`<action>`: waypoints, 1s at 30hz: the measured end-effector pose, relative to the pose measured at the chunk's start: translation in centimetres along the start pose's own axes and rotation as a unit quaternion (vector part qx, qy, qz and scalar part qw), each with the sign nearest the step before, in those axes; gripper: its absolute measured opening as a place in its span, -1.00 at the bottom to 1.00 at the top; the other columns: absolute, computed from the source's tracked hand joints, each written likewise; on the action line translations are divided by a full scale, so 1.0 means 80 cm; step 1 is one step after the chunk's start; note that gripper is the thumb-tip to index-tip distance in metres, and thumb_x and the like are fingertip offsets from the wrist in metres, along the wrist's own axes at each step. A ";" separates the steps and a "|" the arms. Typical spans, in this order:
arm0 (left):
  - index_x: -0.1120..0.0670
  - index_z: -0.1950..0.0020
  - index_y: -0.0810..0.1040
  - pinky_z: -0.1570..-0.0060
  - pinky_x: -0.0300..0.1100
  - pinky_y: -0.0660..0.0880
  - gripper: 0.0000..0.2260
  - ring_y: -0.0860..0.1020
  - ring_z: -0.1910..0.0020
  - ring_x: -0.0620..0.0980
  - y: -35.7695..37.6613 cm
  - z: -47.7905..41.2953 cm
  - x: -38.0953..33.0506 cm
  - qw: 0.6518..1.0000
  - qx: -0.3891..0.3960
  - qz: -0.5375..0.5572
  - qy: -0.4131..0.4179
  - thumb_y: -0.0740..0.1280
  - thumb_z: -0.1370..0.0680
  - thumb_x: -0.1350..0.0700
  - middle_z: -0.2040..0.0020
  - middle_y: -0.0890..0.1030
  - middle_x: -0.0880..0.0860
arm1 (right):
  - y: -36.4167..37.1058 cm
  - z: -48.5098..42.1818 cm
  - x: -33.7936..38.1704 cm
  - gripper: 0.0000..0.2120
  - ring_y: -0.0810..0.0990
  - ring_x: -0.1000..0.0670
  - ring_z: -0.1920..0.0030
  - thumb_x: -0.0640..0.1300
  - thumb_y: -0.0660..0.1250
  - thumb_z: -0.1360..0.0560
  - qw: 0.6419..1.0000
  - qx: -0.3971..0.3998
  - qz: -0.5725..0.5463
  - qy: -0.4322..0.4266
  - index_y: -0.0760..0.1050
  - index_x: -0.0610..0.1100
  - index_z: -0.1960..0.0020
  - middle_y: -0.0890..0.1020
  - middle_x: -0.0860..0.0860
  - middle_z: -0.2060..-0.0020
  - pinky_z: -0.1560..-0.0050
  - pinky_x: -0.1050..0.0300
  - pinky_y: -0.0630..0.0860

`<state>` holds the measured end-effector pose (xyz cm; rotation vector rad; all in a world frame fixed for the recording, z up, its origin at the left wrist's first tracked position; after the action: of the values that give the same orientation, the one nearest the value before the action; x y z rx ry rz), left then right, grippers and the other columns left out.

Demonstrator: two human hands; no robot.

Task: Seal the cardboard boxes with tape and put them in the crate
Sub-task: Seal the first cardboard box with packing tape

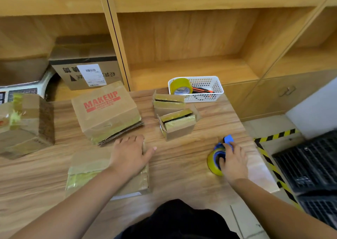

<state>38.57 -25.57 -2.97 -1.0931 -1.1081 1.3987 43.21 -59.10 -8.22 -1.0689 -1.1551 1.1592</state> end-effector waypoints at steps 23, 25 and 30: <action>-0.08 -0.16 0.46 -0.09 -0.14 0.25 -0.36 0.47 -0.10 -0.05 -0.012 0.004 0.003 1.000 -0.018 0.015 0.004 -0.24 -0.34 -0.23 -0.07 0.56 -0.11 | 0.037 -0.011 -0.002 -0.73 0.49 -0.17 0.03 -0.38 0.31 -0.31 0.955 0.059 -0.258 0.131 0.36 -0.15 0.07 0.53 -0.13 0.08 0.18 0.08 0.41; -0.07 -0.17 0.45 -0.09 -0.13 0.25 -0.45 0.47 -0.10 -0.05 -0.010 0.006 0.004 1.000 -0.009 0.016 0.003 -0.15 -0.47 -0.30 -0.07 0.57 -0.09 | 0.032 -0.007 0.013 -0.71 0.49 -0.15 0.06 -0.37 0.31 -0.32 0.949 0.048 -0.286 0.121 0.37 -0.12 0.04 0.52 -0.11 0.11 0.23 0.07 0.41; -0.04 -0.33 0.41 -0.18 -0.12 0.23 -0.56 0.44 -0.23 -0.02 -0.018 0.011 0.008 0.994 -0.016 0.106 0.002 0.06 -0.58 -0.24 -0.22 0.55 -0.05 | 0.003 0.017 0.054 -0.59 0.56 0.05 0.25 -0.38 0.28 -0.38 0.919 0.006 -0.383 0.090 0.29 0.01 -0.08 0.55 0.08 0.20 0.40 0.13 0.42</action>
<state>37.88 -24.88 -1.42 -1.2656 -1.0368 1.5467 42.01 -54.73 -7.84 -0.5910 -1.2470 0.4367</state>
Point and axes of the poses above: each hand's wrist, its own z-axis away from the middle knuckle, its own y-axis out of the palm, x = y × z, the point moved 10 cm from there along -z, towards the middle knuckle
